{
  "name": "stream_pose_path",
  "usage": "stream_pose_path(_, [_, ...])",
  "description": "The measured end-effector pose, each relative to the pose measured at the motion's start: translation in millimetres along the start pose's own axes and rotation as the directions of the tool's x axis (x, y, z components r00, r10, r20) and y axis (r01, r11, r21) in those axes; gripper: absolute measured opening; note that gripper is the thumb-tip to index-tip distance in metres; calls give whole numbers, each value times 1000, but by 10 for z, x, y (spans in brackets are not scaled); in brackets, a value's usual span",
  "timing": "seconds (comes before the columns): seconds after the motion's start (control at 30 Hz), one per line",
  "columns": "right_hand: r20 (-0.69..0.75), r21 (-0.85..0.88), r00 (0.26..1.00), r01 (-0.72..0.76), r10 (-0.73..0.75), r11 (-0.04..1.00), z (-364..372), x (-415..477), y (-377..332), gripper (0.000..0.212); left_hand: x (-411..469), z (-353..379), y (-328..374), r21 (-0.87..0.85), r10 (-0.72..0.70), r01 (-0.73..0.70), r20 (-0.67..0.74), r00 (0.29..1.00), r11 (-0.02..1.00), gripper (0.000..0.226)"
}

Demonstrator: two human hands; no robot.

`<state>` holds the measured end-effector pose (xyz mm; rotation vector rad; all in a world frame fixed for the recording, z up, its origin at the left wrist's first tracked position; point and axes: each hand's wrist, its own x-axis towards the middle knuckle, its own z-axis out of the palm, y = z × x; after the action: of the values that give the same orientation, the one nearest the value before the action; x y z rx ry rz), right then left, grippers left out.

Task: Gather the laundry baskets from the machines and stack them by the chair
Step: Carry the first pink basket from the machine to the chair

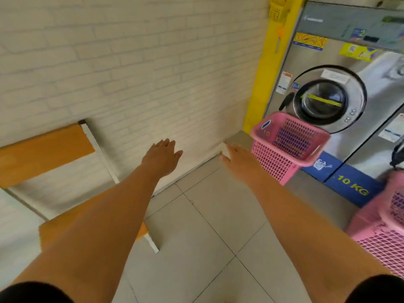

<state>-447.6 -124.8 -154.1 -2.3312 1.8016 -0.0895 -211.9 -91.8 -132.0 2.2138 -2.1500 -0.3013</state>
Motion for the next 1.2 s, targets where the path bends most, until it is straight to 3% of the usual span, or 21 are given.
stream_pose_path(0.2, [28,27,990,-139,138,990,199,-229,1010,53,332,537,927,-58,76,-71,91,993,996,58])
stream_pose_path(0.53, [20,215,920,-386,391,897,531,-291,2309,48,1083,1229,2046,-149,203,-176,196,959,973,58])
stream_pose_path(0.7, [56,302,846,-520,530,799,720,141,2867,46,1932,1559,2405,-155,259,-223,273,927,962,57])
stream_pose_path(0.93, [134,375,682,-706,719,601,873,1010,3427,48,3281,1748,2786,-186,300,-249,337,893,951,57])
stream_pose_path(1.2, [106,444,543,-775,833,449,970,1770,4094,49,4485,1937,3296,-236,320,-252,321,892,939,51])
